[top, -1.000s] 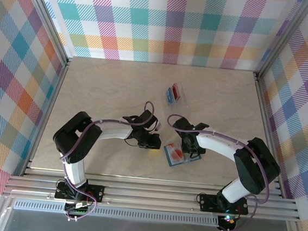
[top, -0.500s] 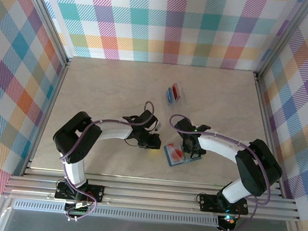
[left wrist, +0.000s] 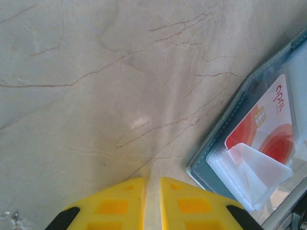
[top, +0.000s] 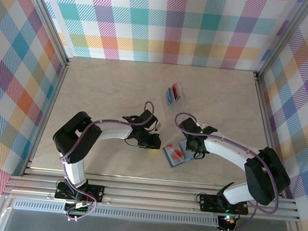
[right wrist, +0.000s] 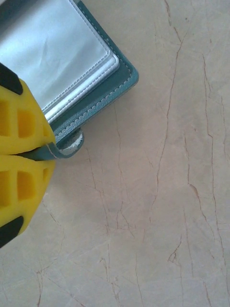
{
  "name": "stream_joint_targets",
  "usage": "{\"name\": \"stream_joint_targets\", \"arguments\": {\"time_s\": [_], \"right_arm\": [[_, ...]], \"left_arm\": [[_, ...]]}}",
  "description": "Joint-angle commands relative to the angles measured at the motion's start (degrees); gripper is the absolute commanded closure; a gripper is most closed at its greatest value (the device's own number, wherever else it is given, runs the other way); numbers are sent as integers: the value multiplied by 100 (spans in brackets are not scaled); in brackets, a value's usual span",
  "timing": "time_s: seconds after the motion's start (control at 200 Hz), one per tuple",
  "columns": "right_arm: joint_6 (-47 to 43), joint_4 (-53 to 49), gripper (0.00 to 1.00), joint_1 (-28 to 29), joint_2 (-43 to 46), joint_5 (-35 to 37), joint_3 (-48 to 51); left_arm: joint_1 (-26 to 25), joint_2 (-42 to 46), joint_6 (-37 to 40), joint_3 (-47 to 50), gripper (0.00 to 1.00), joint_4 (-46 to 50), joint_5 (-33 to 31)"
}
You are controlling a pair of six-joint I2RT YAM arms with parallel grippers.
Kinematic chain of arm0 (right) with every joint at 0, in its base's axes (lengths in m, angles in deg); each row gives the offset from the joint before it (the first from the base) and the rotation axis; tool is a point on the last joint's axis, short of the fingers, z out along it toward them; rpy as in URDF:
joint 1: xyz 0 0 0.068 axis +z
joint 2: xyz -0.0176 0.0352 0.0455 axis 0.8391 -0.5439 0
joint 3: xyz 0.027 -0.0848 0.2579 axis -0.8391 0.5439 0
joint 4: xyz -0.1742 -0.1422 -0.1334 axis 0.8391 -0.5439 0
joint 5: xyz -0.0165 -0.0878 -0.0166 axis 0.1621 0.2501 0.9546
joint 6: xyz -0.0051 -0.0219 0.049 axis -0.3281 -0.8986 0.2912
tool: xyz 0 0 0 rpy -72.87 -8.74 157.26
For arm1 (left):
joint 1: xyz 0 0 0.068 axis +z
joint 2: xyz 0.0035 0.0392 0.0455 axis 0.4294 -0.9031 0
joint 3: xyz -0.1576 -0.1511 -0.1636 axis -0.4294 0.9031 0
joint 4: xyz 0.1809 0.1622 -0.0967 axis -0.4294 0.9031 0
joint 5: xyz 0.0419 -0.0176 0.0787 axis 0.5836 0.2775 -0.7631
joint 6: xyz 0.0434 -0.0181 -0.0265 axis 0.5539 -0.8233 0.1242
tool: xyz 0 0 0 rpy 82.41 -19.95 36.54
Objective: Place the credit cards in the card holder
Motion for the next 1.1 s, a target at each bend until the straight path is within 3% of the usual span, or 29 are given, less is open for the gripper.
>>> {"name": "stream_joint_targets", "arguments": {"time_s": [0.0, 0.32, 0.71, 0.865, 1.095], "right_arm": [[-194, -49, 100, -7, 288, -41, -49], [-483, 162, 100, 524, 1245, -1540, -141], [-138, 1593, 100, 1184, 1245, -3315, 141], [-106, 1171, 100, 1146, 1360, -2670, 89], [-91, 407, 100, 568, 1755, -2053, 104]], "left_arm": [[-63, 130, -34, 61, 83, 76, 23], [-260, -233, -33, -135, 83, 56, 16], [-307, -565, -253, -207, 83, -153, 128], [-192, -309, -179, -163, 85, -5, -5], [351, 605, -127, 288, 83, -39, 81]]}}
